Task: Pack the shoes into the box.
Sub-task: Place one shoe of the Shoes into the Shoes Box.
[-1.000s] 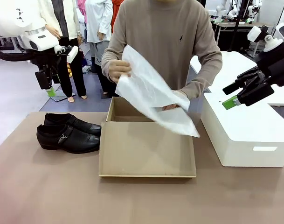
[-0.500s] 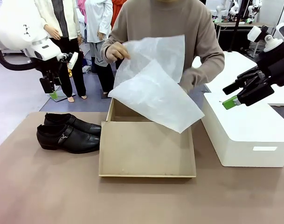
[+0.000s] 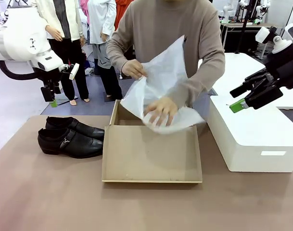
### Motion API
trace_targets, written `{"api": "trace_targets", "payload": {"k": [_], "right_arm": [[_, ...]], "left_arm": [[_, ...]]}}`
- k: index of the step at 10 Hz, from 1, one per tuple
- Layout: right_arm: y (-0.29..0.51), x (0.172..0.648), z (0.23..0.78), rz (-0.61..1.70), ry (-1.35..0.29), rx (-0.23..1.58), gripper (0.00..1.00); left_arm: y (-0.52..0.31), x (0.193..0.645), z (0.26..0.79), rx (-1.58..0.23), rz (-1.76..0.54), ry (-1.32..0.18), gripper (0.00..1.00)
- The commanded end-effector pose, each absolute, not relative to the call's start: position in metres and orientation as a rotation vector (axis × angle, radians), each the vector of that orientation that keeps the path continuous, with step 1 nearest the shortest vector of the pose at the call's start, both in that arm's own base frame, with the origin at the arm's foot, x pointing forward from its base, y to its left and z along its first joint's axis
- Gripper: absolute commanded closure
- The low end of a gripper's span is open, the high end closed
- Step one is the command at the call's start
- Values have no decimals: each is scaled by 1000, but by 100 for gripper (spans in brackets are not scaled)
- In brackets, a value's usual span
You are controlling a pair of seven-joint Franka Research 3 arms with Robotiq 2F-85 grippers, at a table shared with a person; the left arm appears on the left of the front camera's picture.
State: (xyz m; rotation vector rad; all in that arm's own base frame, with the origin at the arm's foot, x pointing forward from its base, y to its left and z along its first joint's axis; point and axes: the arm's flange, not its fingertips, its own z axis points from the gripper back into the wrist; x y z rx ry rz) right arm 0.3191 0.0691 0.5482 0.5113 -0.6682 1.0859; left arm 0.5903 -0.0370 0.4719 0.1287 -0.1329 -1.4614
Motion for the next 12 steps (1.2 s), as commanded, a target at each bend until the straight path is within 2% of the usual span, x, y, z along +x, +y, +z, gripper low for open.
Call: {"api": "trace_targets", "payload": {"k": [1, 2, 3, 12], "right_arm": [[69, 323, 548, 1109, -692, 532, 0], [69, 323, 548, 1109, -692, 532, 0], [69, 323, 548, 1109, -692, 532, 0], [69, 323, 548, 1109, -692, 532, 0]], "left_arm": [[-33, 601, 475, 69, -1520, -97, 0], [-33, 601, 477, 26, -1521, -82, 0], [-36, 594, 468, 111, -1478, -113, 0], [-36, 594, 468, 111, -1478, -113, 0]]}}
